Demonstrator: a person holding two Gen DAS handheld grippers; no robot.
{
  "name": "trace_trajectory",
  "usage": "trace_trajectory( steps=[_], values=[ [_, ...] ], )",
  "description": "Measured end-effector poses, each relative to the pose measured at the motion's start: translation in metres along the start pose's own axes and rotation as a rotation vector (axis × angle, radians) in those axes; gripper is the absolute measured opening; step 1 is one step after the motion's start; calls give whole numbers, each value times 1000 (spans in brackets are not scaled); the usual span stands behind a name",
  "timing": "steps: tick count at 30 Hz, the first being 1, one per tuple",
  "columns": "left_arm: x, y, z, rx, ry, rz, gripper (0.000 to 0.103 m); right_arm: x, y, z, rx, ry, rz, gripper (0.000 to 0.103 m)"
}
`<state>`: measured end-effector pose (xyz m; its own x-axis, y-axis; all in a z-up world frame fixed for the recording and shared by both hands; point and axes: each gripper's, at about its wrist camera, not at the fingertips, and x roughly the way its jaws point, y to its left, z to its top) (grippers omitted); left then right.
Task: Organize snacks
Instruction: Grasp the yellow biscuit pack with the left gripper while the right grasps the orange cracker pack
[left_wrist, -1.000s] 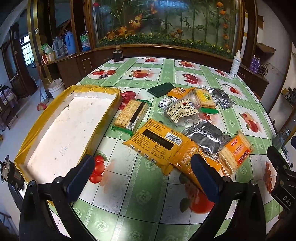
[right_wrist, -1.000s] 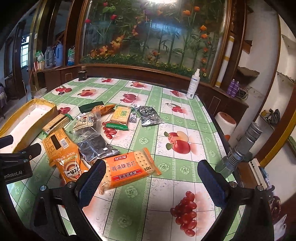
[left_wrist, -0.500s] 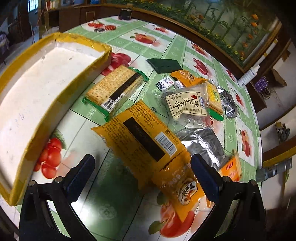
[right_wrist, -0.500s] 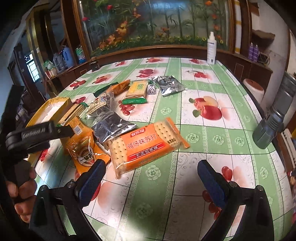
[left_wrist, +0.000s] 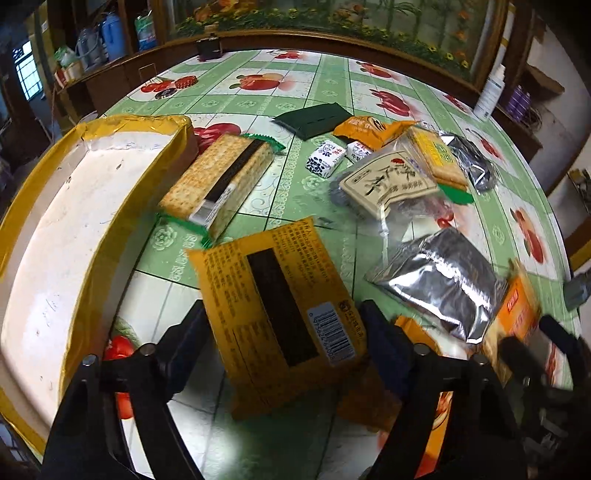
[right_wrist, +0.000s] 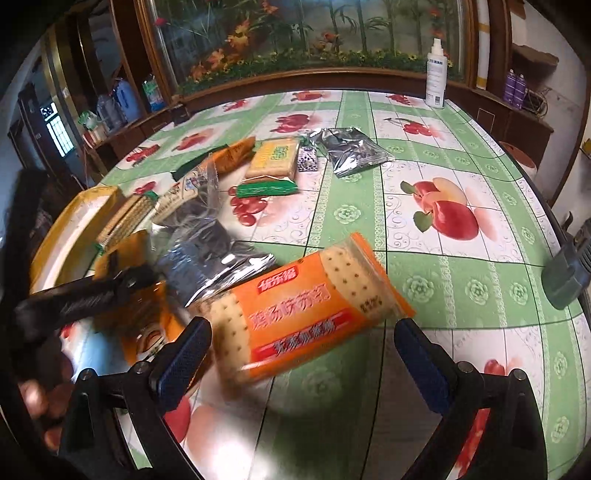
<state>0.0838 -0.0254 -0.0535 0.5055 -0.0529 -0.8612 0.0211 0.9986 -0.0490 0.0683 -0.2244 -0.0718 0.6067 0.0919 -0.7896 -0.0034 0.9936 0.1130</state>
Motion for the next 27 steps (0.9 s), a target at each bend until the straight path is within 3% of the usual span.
trace_trajectory(
  steps=[2,5,6,8,11,14,18,20,22,25,27],
  values=[
    [-7,10,-7,42,6,-21,70,5,-5,7,-19,3,-28,101],
    [-12,22,-13,76,15,-47,69,-2,-25,14,-5,-6,-155,101],
    [-11,24,-12,75,12,-54,69,-4,-33,15,27,4,-145,102],
    [-11,24,-11,71,13,-55,69,-10,-39,22,91,2,-17,101],
    [-10,20,-10,86,17,-42,69,-2,-8,34,-38,-12,-107,101],
    [-12,22,-13,109,25,-50,69,25,14,38,-128,82,-117,101],
    [-14,30,-14,107,34,-72,69,17,23,16,-334,182,-174,101],
    [-14,31,-13,99,33,-67,69,-10,3,9,-297,143,-193,101],
    [-12,28,-11,103,33,-55,69,-29,-18,7,-164,104,-164,101],
    [-9,25,-7,100,37,-33,71,-32,-30,-6,-15,121,-115,101],
    [-6,23,-5,105,37,-21,74,-27,-25,-17,14,115,-126,101]
  ],
)
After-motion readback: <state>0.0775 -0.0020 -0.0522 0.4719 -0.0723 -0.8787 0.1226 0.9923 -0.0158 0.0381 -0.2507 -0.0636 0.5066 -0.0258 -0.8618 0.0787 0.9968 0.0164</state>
